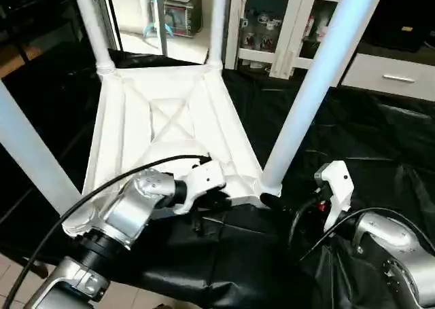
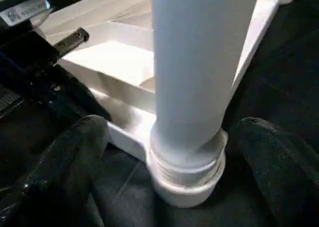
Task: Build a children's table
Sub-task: Rotate leg to tighten
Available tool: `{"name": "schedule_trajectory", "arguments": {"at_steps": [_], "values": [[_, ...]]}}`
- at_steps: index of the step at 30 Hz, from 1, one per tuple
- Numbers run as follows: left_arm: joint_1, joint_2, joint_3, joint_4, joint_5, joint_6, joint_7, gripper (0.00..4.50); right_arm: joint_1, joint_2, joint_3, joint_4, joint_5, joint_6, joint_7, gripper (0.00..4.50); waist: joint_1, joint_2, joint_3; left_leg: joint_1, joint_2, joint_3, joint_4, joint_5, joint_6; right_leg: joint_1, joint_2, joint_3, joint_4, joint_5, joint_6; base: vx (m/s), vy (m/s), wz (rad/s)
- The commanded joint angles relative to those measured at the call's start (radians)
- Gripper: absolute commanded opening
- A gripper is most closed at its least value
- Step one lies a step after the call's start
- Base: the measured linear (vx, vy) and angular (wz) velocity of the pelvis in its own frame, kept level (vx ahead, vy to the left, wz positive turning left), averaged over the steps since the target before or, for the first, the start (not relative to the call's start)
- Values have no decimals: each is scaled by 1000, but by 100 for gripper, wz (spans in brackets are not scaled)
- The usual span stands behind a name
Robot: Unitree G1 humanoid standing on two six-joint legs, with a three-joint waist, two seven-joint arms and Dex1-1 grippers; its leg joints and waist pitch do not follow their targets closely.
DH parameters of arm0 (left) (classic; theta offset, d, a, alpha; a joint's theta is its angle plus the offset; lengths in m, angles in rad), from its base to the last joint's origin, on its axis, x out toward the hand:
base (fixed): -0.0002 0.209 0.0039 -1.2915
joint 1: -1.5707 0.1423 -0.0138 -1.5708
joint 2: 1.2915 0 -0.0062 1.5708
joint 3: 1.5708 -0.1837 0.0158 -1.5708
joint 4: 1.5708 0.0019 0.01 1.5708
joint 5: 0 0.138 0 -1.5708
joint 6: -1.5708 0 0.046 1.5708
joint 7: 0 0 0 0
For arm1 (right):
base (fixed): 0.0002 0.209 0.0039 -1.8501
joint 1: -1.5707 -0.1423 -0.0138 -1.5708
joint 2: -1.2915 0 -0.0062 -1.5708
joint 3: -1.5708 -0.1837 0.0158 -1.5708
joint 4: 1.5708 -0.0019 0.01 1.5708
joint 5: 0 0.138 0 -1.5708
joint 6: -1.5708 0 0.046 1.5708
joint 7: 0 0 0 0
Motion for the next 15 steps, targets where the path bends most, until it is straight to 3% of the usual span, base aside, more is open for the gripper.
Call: {"name": "schedule_trajectory", "arguments": {"at_steps": [1, 3, 5, 10, 11, 12, 15], "values": [[26, 1, -39, 11, -7, -6, -46, 4, -30, -19, -9, 24, -6, -18, 25, 450, -7, -1, -45, 10, 66, -24, -81, -152, 23, 33, -72, 46, -66, -75, -225, 0, 0, 0], [30, 5, -43, 8, -7, -8, -54, 4, -42, -24, -8, 37, -9, -23, 33, 450, -7, 1, -44, 11, 66, -24, -81, -156, 23, 33, -73, 46, -67, -83, -228, 0, 0, 0], [38, 12, -55, 2, -6, -14, -68, 4, -99, -50, -11, 99, -23, -46, 63, 450, -8, -8, -46, 9, 66, -23, -79, -136, 30, 35, -74, 46, -63, -74, -234, 0, 0, 0], [34, 8, -54, 6, -6, -17, -64, 4, -121, -89, 6, 136, -30, -66, 136, 450, -3, -9, -47, 9, 66, -20, -74, -102, 54, 36, -74, 46, -61, -54, -235, 0, 0, 0], [32, 7, -52, 8, -6, -19, -64, 4, -129, -106, 19, 154, -34, -76, 174, 450, -5, -18, -47, 9, 67, -20, -74, -95, 61, 37, -73, 45, -60, -47, -236, 0, 0, 0], [32, 7, -51, 8, -6, -19, -64, 4, -131, -108, 21, 156, -35, -77, 179, 450, -4, -13, -47, 9, 67, -20, -74, -102, 65, 36, -75, 44, -62, -62, -241, 0, 0, 0], [28, 9, -49, 11, -5, -25, -65, 0, -161, -126, 43, 207, -40, -95, 245, 422, -6, -17, -46, 8, 67, -20, -73, -111, 68, 36, -76, 44, -63, -90, -243, 0, 0, 0]]}}
